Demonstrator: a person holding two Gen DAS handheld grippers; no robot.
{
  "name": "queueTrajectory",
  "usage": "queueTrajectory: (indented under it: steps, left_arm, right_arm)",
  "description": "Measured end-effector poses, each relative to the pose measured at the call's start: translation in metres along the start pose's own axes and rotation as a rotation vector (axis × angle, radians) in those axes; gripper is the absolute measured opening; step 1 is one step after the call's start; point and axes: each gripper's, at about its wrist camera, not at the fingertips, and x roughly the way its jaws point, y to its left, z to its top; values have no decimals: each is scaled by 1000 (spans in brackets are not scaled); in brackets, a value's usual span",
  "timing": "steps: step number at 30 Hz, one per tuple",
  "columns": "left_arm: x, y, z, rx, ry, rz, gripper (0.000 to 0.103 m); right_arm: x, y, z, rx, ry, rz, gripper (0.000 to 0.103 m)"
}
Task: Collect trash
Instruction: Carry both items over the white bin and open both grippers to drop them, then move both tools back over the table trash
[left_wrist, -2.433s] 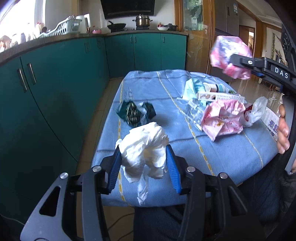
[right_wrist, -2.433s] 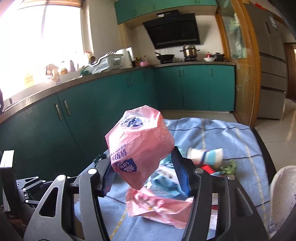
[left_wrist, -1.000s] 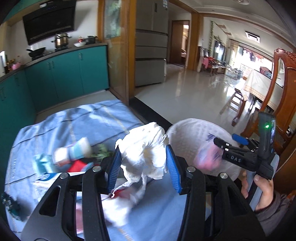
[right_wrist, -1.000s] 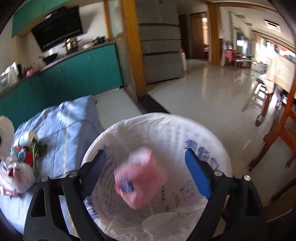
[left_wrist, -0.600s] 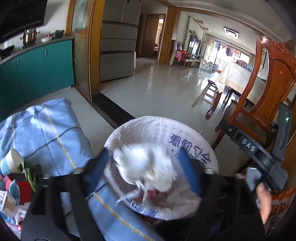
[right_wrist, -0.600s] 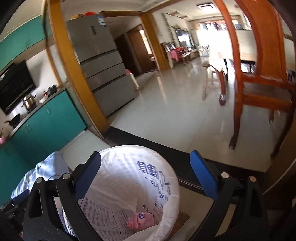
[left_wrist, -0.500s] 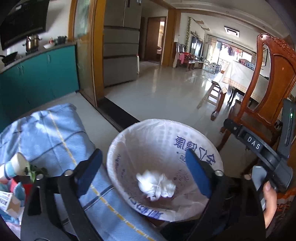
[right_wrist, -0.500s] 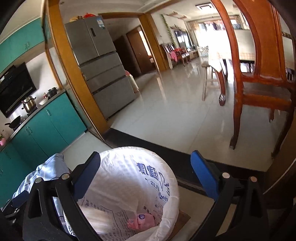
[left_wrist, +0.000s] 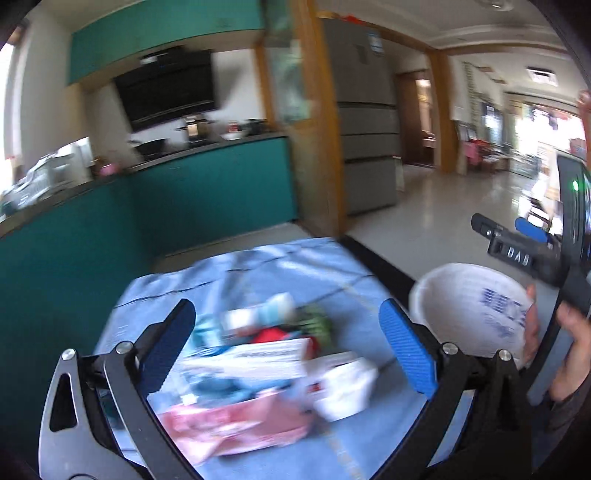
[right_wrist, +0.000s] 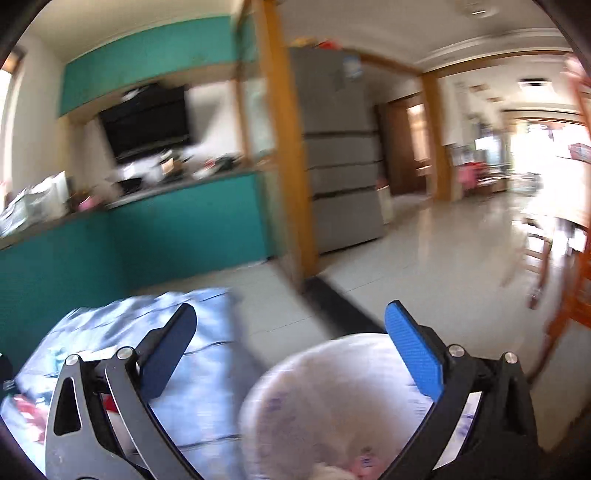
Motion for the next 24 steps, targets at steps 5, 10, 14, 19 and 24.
queueTrajectory:
  steps: [5,10,14,19,24]
  left_arm:
    - [-8,46,-6,-103,3,107,99]
    - [-23,83,-27,-203,-53,223,99]
    - [-12,97,-40,-189,35,264,99]
    - [-8,104,-49,-193,74,276,99]
    - [-3,101,-54,-202,117,256,99]
  right_arm:
    - [9,69,33,-120,-10,178,100]
    - [15,83,-14,-142,-18,312,100]
    - [37,96,-41,-242,145,313,100]
    - [34,96,-48,-283,182,288,100]
    - [40,86,-61,-227,277,318,100]
